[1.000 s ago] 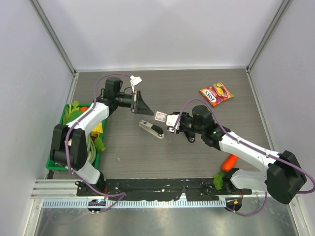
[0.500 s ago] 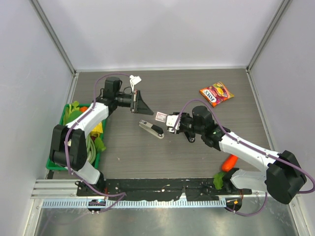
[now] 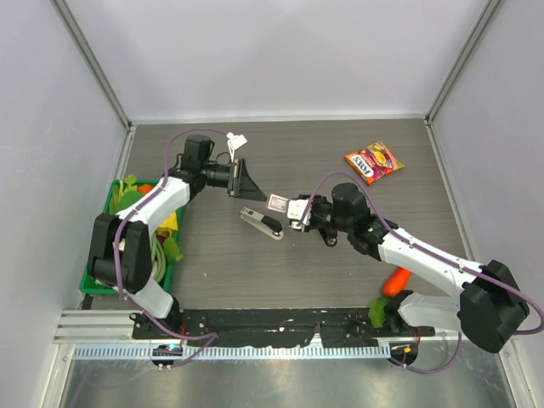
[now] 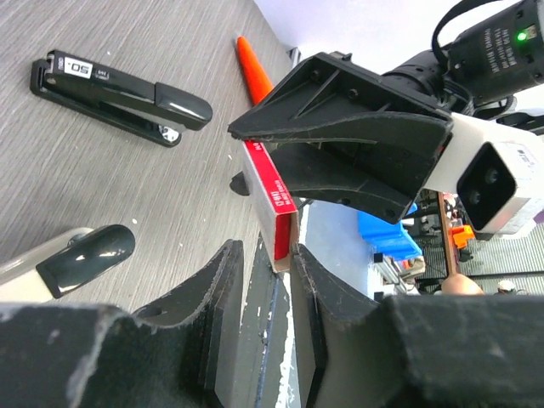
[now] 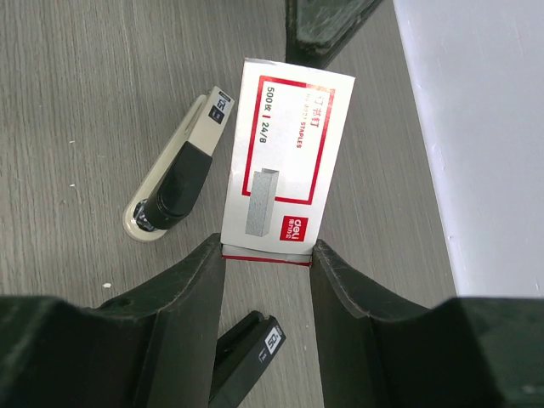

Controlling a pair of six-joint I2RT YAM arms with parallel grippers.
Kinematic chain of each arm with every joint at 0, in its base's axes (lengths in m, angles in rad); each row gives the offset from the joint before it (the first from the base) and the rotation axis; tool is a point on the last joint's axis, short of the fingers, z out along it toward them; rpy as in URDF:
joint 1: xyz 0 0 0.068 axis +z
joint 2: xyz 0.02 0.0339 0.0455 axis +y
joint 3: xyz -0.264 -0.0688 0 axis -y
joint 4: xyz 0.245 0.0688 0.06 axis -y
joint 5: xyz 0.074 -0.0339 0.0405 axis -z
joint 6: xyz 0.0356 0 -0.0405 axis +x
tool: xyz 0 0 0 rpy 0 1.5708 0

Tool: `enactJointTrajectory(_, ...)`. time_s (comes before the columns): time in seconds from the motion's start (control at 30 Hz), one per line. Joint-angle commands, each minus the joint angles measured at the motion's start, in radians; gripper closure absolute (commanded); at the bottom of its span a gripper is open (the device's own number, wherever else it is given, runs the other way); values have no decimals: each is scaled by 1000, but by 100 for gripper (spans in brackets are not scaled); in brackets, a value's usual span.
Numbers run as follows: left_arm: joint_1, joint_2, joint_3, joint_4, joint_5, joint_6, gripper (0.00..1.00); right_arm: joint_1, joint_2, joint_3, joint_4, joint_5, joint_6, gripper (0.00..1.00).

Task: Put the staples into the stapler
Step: Open the staple box.

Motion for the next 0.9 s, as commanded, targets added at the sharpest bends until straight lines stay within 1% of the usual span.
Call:
enactJointTrajectory(0.0, -14, 14, 35, -62, -20, 75, 69, 5, -25, 13, 25, -28, 16, 57)
enactJointTrajectory(0.17, -24, 25, 52, -114, -32, 110, 69, 3, -30, 13, 19, -36, 17, 57)
enactJointTrajectory(0.5, -35, 32, 66, -122, -32, 121, 69, 5, -21, 17, 4, -46, 16, 57)
enactJointTrajectory(0.7, -52, 45, 87, -194, -49, 185, 72, 6, -19, 23, -6, -51, 16, 57)
enactJointTrajectory(0.87, -63, 51, 100, -224, -60, 207, 75, 6, -21, 25, -9, -52, 16, 57)
